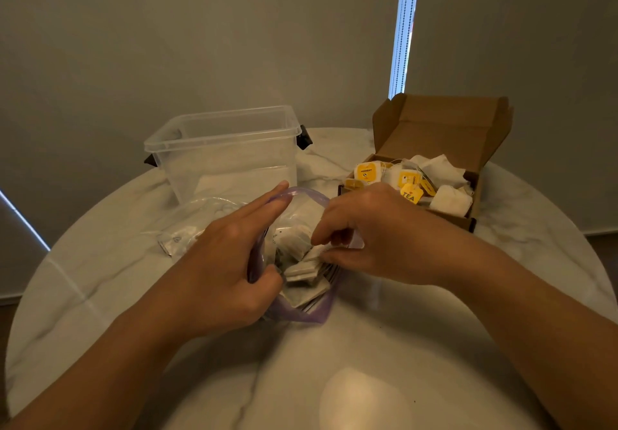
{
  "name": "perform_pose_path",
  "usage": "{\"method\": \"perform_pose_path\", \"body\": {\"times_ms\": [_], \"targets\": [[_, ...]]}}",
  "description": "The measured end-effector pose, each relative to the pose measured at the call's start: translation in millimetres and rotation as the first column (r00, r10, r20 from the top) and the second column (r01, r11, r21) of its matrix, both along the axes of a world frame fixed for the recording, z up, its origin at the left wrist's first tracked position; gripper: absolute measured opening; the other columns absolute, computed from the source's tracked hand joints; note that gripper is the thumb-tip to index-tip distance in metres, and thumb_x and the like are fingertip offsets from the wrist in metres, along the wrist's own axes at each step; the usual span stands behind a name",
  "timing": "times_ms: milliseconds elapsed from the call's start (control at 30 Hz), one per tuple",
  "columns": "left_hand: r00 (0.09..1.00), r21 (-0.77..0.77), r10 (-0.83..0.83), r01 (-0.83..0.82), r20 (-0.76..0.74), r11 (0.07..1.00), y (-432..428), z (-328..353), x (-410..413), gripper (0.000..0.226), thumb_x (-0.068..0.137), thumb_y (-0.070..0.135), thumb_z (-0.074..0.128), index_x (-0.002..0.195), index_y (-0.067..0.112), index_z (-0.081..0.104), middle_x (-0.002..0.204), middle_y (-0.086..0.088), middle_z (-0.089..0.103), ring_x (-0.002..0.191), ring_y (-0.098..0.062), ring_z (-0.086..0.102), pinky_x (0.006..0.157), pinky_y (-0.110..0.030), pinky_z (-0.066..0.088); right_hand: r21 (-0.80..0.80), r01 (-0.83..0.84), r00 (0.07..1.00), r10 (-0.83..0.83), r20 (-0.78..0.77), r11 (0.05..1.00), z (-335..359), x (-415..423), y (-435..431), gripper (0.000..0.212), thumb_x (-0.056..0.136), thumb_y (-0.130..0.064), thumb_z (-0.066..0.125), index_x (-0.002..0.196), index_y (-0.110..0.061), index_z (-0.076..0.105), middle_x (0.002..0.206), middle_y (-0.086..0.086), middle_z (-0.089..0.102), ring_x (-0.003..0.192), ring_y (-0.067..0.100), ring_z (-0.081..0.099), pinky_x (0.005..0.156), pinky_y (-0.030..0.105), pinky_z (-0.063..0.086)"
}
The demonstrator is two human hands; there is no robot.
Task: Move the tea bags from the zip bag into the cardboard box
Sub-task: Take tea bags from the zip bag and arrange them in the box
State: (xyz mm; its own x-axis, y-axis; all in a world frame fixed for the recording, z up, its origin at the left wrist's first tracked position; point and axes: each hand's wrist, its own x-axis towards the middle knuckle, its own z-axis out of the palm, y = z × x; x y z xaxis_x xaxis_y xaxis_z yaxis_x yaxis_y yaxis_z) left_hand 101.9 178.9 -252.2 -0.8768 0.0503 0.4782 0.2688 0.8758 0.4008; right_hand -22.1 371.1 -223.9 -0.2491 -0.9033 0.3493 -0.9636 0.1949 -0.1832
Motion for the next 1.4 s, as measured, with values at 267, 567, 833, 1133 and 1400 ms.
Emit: {"method": "perform_pose_path", "body": {"times_ms": [267, 567, 833, 1133, 1400], "targets": [[1.0, 0.004, -0.024, 0.024, -0.001, 1.0, 0.4, 0.4, 0.4, 0.078, 0.073, 0.034, 0.05, 0.15, 0.027, 0.038, 0.157, 0.017, 0.032, 0.141, 0.005, 0.032, 0.11, -0.027, 0.041, 0.28, 0.091, 0.986, -0.047, -0.158, 0.956, -5.9, 10.1, -16.7, 0.032, 0.094, -0.021, 0.061, 0.125, -0.02, 0.061, 0.12, -0.001, 0.058, 0.105, 0.014, 0.058, 0.086, 0.03, 0.054], [1.0, 0.003, -0.007, 0.007, 0.025, 1.0, -1.2, 0.2, 0.9, 0.081, 0.074, 0.037, 0.05, 0.153, 0.03, 0.034, 0.159, 0.023, 0.026, 0.141, 0.002, 0.033, 0.107, -0.036, 0.047, 0.122, 0.177, 0.973, -0.154, -0.173, 0.977, -8.3, 6.0, -17.6, 0.016, 0.094, -0.011, 0.058, 0.104, -0.019, 0.068, 0.096, 0.0, 0.064, 0.084, 0.016, 0.061, 0.072, 0.033, 0.056], [1.0, 0.001, -0.017, 0.017, 0.024, 1.0, -1.5, -0.3, 1.0, 0.079, 0.075, 0.022, 0.059, 0.151, 0.03, 0.037, 0.158, 0.021, 0.029, 0.139, 0.004, 0.037, 0.104, -0.032, 0.049, 0.069, 0.137, 0.99, -0.135, -0.028, 0.988, -6.8, 3.7, -15.0, 0.02, 0.091, -0.01, 0.063, 0.107, -0.021, 0.07, 0.105, -0.002, 0.068, 0.092, 0.013, 0.061, 0.078, 0.031, 0.055], [1.0, -0.005, -0.01, 0.01, 0.019, 1.0, -0.5, 0.3, -0.2, 0.082, 0.073, 0.018, 0.06, 0.152, 0.025, 0.037, 0.158, 0.017, 0.031, 0.142, 0.003, 0.032, 0.109, -0.034, 0.043, 0.092, 0.056, 0.998, -0.053, -0.035, 0.994, -8.7, 8.4, -21.1, 0.031, 0.091, -0.015, 0.062, 0.12, -0.025, 0.066, 0.114, -0.002, 0.067, 0.102, 0.015, 0.062, 0.083, 0.034, 0.054], [1.0, -0.006, -0.008, 0.009, 0.02, 1.0, 1.6, 0.4, -0.3, 0.081, 0.075, 0.018, 0.06, 0.152, 0.022, 0.037, 0.159, 0.016, 0.031, 0.142, 0.003, 0.033, 0.111, -0.034, 0.042, 0.226, 0.03, 0.991, 0.0, -0.132, 0.974, -19.3, 4.1, -41.0, 0.026, 0.091, -0.012, 0.062, 0.114, -0.022, 0.068, 0.103, -0.002, 0.069, 0.091, 0.015, 0.065, 0.076, 0.032, 0.057]]}}
